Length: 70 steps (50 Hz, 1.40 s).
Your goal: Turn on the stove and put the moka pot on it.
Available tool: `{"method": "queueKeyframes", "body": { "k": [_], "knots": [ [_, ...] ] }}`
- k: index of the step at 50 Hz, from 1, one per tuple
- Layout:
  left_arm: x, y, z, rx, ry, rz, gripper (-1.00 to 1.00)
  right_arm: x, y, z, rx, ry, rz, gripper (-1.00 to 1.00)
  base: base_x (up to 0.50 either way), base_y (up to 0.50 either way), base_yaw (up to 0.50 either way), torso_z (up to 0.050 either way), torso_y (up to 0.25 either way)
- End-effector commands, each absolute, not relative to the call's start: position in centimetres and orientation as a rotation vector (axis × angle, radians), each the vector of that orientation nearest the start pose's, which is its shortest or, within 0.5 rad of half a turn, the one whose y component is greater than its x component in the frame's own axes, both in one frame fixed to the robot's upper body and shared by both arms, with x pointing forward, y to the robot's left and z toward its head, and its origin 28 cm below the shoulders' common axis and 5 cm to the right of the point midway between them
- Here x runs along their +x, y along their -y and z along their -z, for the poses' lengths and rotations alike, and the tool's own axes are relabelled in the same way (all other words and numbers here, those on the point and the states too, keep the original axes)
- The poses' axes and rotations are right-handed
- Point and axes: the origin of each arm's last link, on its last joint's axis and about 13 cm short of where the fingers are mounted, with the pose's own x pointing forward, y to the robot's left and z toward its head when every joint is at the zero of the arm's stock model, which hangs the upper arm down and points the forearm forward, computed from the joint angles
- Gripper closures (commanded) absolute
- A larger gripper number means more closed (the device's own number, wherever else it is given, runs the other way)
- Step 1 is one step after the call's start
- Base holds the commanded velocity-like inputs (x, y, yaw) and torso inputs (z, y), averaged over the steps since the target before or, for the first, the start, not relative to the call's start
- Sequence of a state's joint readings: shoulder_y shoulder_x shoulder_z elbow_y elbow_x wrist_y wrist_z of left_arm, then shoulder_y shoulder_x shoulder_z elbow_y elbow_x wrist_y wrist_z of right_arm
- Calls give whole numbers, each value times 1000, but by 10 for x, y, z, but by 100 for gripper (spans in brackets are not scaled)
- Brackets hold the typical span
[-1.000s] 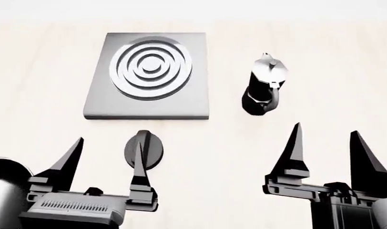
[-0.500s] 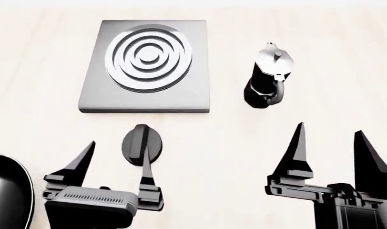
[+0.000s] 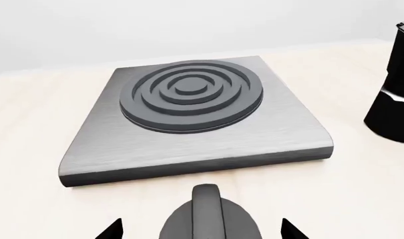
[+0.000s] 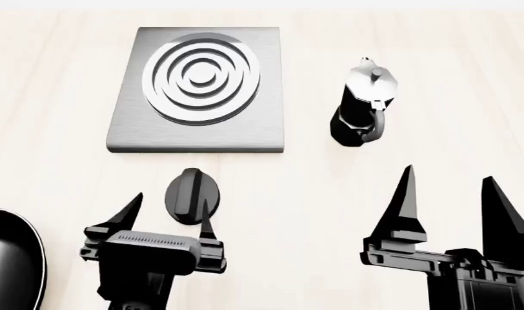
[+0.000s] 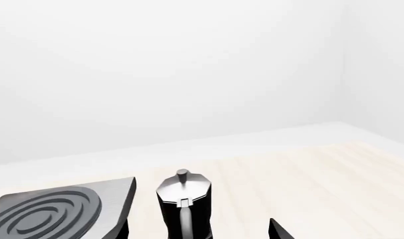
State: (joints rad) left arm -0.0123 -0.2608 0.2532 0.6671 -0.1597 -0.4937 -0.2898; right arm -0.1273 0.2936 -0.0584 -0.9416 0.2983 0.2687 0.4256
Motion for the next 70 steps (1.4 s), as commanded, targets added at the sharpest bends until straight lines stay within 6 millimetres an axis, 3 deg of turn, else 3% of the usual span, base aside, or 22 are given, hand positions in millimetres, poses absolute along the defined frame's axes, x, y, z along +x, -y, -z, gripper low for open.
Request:
{"method": "queueKeyframes", "body": {
  "k": [1, 42, 70],
  "knots": [
    [194, -193, -108, 95, 68, 69, -100, 147, 107, -162, 106, 488, 103, -100, 0, 0, 0, 0, 0],
    [210, -180, -96, 116, -36, 95, -100, 146, 108, -162, 98, 473, 98, -100, 0, 0, 0, 0, 0],
    [199, -171, -94, 127, -39, 138, -100, 144, 108, -164, 97, 477, 98, -100, 0, 0, 0, 0, 0]
  ]
}}
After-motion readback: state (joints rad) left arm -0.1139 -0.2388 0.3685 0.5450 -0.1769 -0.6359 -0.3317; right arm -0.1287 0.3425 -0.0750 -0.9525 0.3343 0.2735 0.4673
